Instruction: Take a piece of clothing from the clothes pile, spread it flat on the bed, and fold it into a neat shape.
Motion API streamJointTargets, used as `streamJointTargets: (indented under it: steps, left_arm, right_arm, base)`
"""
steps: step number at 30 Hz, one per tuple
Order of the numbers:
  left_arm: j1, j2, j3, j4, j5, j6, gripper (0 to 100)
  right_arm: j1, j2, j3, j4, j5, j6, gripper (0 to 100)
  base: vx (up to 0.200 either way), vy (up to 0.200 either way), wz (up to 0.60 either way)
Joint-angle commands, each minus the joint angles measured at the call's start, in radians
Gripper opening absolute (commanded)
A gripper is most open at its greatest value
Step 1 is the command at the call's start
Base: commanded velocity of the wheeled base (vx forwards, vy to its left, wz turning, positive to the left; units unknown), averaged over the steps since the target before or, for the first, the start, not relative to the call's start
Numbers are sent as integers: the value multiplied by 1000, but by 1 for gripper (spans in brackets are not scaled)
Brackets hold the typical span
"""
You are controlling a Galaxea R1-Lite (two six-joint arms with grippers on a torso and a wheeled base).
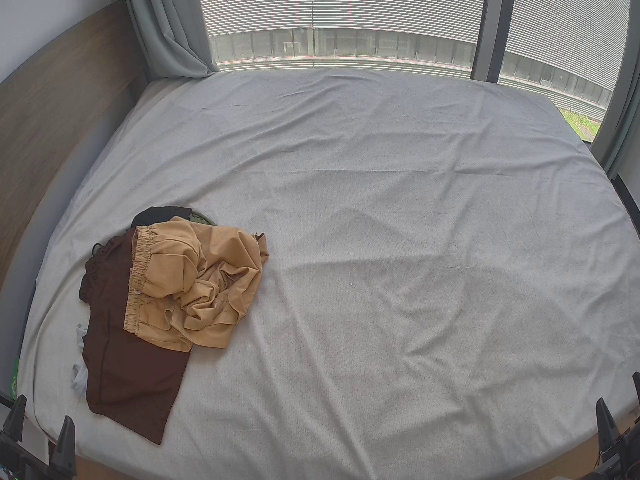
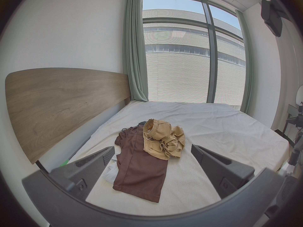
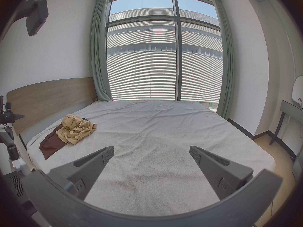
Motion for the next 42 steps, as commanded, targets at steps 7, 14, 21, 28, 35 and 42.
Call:
streamJointTargets:
  steps: [7, 14, 21, 28, 35, 42]
  left_arm:
    - [0, -16, 18, -4, 3, 1, 100]
    - [-14, 136, -225, -130, 23, -25, 100]
    - [-32, 194, -208, -130, 20, -31, 100]
    - [-32, 238, -209, -125, 6, -57, 100]
    - [-43, 432, -271, -143, -45, -191, 100]
    - [-44, 558, -340, -156, -154, -241, 100]
  right_arm:
    - [0, -16, 18, 0, 1, 2, 100]
    - [0, -16, 18, 0, 1, 1, 100]
    - [2, -16, 18, 0, -1, 5, 100]
    - [2, -16, 18, 0, 1, 1, 100]
    - [2, -16, 18, 0, 1, 1, 100]
    - [2, -16, 18, 0, 1, 1, 100]
  base:
    - [0, 0, 0]
    - [0, 0, 0]
    - [0, 0, 0]
    - [0, 0, 0]
    - [0, 0, 0]
    - [0, 0, 0]
